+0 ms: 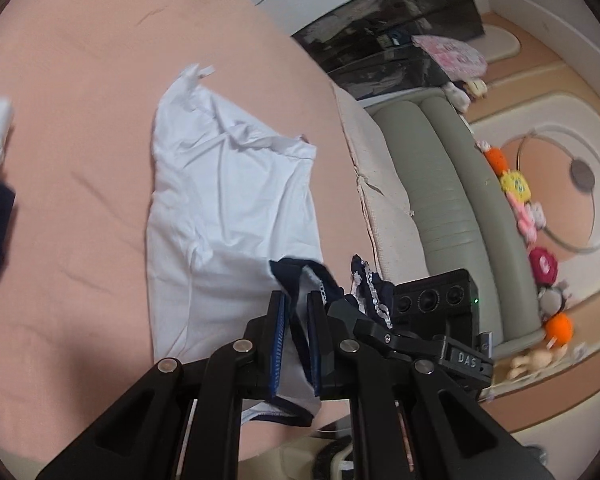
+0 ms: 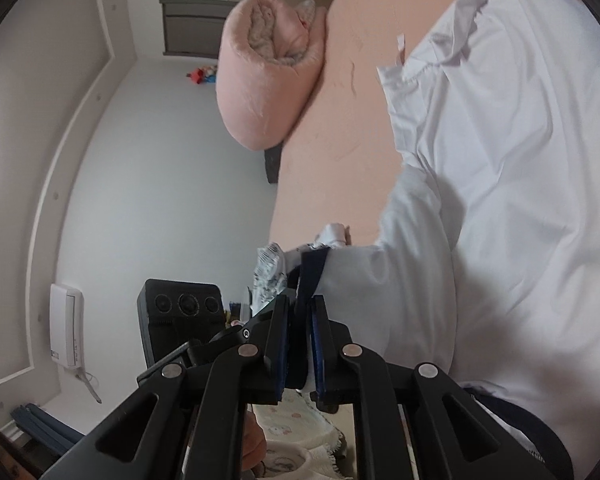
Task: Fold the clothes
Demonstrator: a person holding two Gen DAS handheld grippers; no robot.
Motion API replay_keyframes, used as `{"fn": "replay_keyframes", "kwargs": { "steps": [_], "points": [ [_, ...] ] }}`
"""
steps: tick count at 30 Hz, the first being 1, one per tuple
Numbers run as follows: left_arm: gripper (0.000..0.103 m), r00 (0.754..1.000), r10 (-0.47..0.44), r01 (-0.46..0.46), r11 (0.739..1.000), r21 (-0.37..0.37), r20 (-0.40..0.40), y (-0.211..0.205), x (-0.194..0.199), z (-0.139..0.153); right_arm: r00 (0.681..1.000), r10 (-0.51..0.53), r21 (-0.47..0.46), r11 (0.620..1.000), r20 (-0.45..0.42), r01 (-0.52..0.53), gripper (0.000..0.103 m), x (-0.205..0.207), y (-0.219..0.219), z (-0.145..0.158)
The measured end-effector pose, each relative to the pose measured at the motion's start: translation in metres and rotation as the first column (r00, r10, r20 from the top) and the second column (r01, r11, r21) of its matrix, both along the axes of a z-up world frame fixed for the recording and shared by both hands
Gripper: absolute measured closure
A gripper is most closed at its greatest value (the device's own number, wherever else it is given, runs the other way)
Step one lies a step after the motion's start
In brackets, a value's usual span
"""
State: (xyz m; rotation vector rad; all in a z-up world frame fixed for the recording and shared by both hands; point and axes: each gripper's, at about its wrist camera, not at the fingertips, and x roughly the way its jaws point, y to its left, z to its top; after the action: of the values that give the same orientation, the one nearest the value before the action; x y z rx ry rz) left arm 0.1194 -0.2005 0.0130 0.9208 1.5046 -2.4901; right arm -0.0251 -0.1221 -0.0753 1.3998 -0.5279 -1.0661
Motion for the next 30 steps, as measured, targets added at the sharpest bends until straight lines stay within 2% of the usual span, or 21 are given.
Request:
{"fn": "replay_keyframes", "kwargs": {
  "steps": [3, 5, 8, 10, 12, 14, 17, 20, 23, 25, 28, 30],
  "points": [
    [0.095, 1.000, -0.017, 0.016, 1.000, 0.021, 0.017, 0.005, -0.013, -0.013, 1.000, -0.028, 0.028, 0.999, -0.003, 0.028, 0.092, -0.004, 0.006, -0.006],
    [0.095, 0.998, -0.024, 0.018, 0.996, 0.090, 0.064, 0.006, -0.025, -0.040, 0.999, -0.046, 0.046, 0.998, -0.006, 0.046, 0.092, -0.007, 0.010, -0.010],
    [0.095, 0.987, -0.040, 0.013, 0.985, 0.173, 0.154, 0.011, -0.041, -0.086, 0.997, -0.052, 0.174, 0.983, -0.050, 0.060, 0.092, -0.012, 0.012, -0.042],
    [0.095, 0.978, -0.056, 0.014, 0.980, 0.201, 0.202, 0.018, -0.048, -0.111, 0.996, -0.051, 0.261, 0.963, -0.075, 0.069, 0.092, -0.012, 0.013, -0.060],
    [0.095, 0.975, -0.060, 0.016, 0.980, 0.200, 0.214, 0.023, -0.051, -0.122, 0.995, -0.052, 0.320, 0.944, -0.086, 0.077, 0.092, -0.012, 0.015, -0.073],
    [0.094, 0.973, -0.061, 0.027, 0.988, 0.152, 0.223, 0.026, -0.054, -0.121, 0.995, -0.056, 0.344, 0.935, -0.088, 0.083, 0.092, -0.012, 0.017, -0.079],
    [0.092, 0.968, -0.066, 0.046, 0.995, 0.086, 0.244, 0.028, -0.054, -0.111, 0.987, -0.011, 0.375, 0.924, -0.160, 0.071, 0.092, -0.010, 0.014, -0.069],
    [0.092, 0.967, -0.064, 0.048, 0.997, 0.066, 0.248, 0.025, -0.053, -0.105, 0.972, 0.005, 0.373, 0.924, -0.235, 0.085, 0.092, -0.010, 0.007, -0.050],
    [0.092, 0.968, -0.055, 0.037, 0.996, 0.076, 0.245, 0.022, -0.048, -0.103, 0.964, -0.032, 0.312, 0.943, -0.265, 0.117, 0.092, -0.008, 0.003, -0.025],
    [0.092, 0.969, -0.049, 0.030, 0.996, 0.082, 0.243, 0.020, -0.045, -0.102, 0.945, -0.022, 0.295, 0.947, -0.327, 0.124, 0.092, -0.003, 0.004, -0.013],
    [0.092, 0.974, -0.044, 0.027, 0.997, 0.077, 0.221, 0.018, -0.041, -0.091, 0.892, 0.032, 0.317, 0.940, -0.451, 0.127, 0.092, 0.012, -0.003, -0.004],
    [0.091, 0.978, -0.031, 0.020, 0.998, 0.058, 0.208, 0.016, -0.036, -0.081, 0.876, 0.056, 0.342, 0.931, -0.478, 0.127, 0.092, 0.012, -0.004, -0.012]
  ]
}}
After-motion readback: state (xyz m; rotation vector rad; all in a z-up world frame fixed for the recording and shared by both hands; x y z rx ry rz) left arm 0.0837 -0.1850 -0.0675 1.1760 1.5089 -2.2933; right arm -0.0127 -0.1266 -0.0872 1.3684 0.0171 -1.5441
